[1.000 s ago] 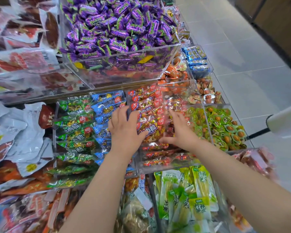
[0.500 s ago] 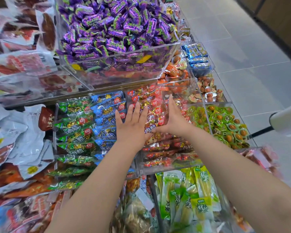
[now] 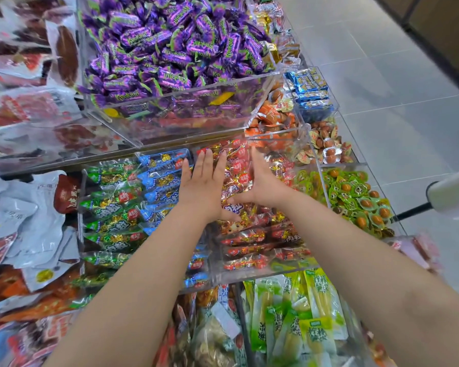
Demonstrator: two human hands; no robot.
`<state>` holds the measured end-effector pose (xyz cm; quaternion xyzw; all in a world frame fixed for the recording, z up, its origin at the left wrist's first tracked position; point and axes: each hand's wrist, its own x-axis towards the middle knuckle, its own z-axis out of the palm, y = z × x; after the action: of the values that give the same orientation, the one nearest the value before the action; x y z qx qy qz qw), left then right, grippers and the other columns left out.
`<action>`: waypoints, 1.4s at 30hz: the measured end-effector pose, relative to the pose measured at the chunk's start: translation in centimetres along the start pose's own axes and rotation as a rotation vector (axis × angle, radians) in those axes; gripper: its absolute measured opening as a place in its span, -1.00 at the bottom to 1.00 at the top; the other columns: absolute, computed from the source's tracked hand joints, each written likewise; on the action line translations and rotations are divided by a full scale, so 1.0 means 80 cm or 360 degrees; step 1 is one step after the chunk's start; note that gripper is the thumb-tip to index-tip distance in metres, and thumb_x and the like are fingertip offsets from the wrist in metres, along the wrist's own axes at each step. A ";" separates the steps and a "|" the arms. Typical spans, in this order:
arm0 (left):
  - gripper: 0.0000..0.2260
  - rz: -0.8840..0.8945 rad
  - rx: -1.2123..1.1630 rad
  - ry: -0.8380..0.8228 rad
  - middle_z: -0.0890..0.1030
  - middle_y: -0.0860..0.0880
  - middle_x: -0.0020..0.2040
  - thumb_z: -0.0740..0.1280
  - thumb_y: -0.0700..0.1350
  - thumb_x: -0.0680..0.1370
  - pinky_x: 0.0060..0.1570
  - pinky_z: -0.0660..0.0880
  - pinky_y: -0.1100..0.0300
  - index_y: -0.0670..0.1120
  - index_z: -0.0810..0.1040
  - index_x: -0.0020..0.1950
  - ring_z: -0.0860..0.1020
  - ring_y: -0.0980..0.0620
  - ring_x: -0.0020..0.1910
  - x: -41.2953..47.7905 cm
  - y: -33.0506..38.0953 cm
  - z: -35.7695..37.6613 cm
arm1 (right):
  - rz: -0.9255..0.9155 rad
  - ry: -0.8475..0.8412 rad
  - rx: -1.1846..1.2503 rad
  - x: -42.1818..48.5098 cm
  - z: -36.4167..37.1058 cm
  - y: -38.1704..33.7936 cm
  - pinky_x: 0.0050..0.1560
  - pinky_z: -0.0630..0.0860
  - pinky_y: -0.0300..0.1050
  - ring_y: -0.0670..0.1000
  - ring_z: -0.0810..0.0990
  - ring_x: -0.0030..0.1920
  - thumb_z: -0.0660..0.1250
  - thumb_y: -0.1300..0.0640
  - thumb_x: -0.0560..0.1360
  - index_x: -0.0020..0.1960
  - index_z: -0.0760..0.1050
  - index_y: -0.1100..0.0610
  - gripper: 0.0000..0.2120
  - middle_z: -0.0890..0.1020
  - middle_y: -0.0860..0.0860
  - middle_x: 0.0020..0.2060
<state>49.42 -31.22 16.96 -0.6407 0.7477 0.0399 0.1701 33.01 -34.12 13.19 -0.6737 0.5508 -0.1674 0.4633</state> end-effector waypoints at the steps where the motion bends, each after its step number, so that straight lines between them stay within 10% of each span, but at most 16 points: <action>1: 0.31 -0.0003 0.0010 -0.0009 -0.35 -0.16 0.54 0.28 0.56 0.16 0.38 -0.35 -0.20 -0.05 -0.52 0.46 -0.32 -0.14 0.52 0.000 0.001 0.000 | -0.0017 -0.0011 0.0039 0.000 0.001 -0.001 0.49 -0.02 0.02 -0.05 -0.18 0.51 0.58 -0.20 0.13 0.52 -0.31 -0.04 0.31 -0.18 -0.07 0.53; 10: 0.18 0.0059 -0.0141 0.0158 -0.33 -0.16 0.55 0.31 0.47 0.29 0.38 -0.34 -0.27 0.00 -0.43 0.51 -0.35 -0.12 0.51 -0.025 0.004 -0.019 | 0.0194 0.0429 0.0298 -0.053 -0.027 -0.011 0.03 0.46 -0.24 0.02 0.53 0.18 0.44 -0.06 0.41 0.42 0.31 0.02 -0.36 0.50 -0.07 0.24; 14: -0.17 0.0164 -0.0425 0.0606 0.16 -0.14 0.54 0.39 0.18 0.44 0.46 -0.08 -0.16 -0.05 0.07 0.57 0.03 -0.17 0.54 -0.078 0.024 -0.024 | 0.0220 0.0778 0.0511 -0.121 -0.016 -0.003 -0.09 0.49 -0.25 -0.08 0.55 -0.02 0.33 0.09 0.51 0.14 0.54 0.03 -0.79 0.58 -0.13 -0.03; 17: -0.64 0.0356 -0.0854 0.0784 0.57 -0.14 0.13 0.37 -0.07 0.47 0.16 0.39 -0.06 -0.13 0.55 0.24 0.49 -0.18 0.17 -0.126 0.061 -0.016 | 0.0198 0.0931 0.0647 -0.183 0.004 0.012 -0.22 0.39 -0.46 -0.16 0.53 -0.13 0.33 0.15 0.50 0.00 0.57 0.02 -0.89 0.59 -0.13 -0.12; 23: -0.79 0.0554 -0.1343 -0.0186 0.57 0.05 -0.06 0.36 -0.03 0.52 -0.16 0.34 0.22 -0.01 0.57 0.15 0.55 0.00 -0.03 -0.209 0.158 0.060 | 0.0722 0.1110 0.0947 -0.320 0.071 0.082 -0.10 0.45 -0.16 -0.02 0.53 -0.15 0.30 0.23 0.49 0.02 0.54 0.11 -0.87 0.58 0.06 -0.13; 27: -0.73 0.0527 -0.1176 -0.0875 0.58 -0.15 0.15 0.31 -0.10 0.56 0.04 0.45 0.18 -0.12 0.53 0.24 0.57 -0.13 0.12 -0.249 0.202 0.137 | 0.1215 0.0983 0.1141 -0.432 0.136 0.142 -0.48 0.31 -0.35 -0.04 0.37 -0.39 0.21 0.30 0.53 -0.21 0.44 0.15 -0.83 0.42 0.06 -0.39; 32: -0.86 0.0085 -0.1241 -0.1536 0.54 -0.05 -0.19 0.21 -0.10 0.61 -0.21 0.41 0.18 -0.06 0.42 -0.14 0.50 0.03 -0.28 -0.303 0.225 0.220 | 0.1944 0.1042 0.1473 -0.607 0.244 0.191 -0.41 0.21 -0.23 -0.05 0.34 -0.41 0.18 0.20 0.57 -0.24 0.36 0.12 -0.79 0.42 0.05 -0.38; 36: -0.85 -0.0205 -0.1214 -0.1747 0.55 -0.08 0.04 0.15 -0.04 0.63 -0.13 0.38 0.18 -0.07 0.43 0.11 0.52 -0.03 -0.08 -0.317 0.240 0.258 | 0.2294 0.1136 0.1797 -0.727 0.314 0.204 -0.35 0.18 -0.20 0.00 0.34 -0.41 0.18 0.22 0.58 -0.20 0.32 0.13 -0.82 0.38 0.09 -0.36; 42: -0.88 0.0100 -0.0807 -0.1587 0.48 -0.04 -0.21 0.16 -0.09 0.62 -0.26 0.28 0.22 -0.05 0.42 -0.09 0.41 0.04 -0.32 -0.336 0.318 0.248 | 0.2435 0.1353 0.2206 -0.812 0.356 0.223 -0.30 0.25 -0.17 0.01 0.39 -0.35 0.21 0.19 0.57 -0.17 0.37 0.15 -0.85 0.43 0.08 -0.32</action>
<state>32.00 4.12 2.54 -0.5426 0.5625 0.5215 0.3424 21.57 37.33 2.58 0.3591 0.7218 -0.3260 0.4937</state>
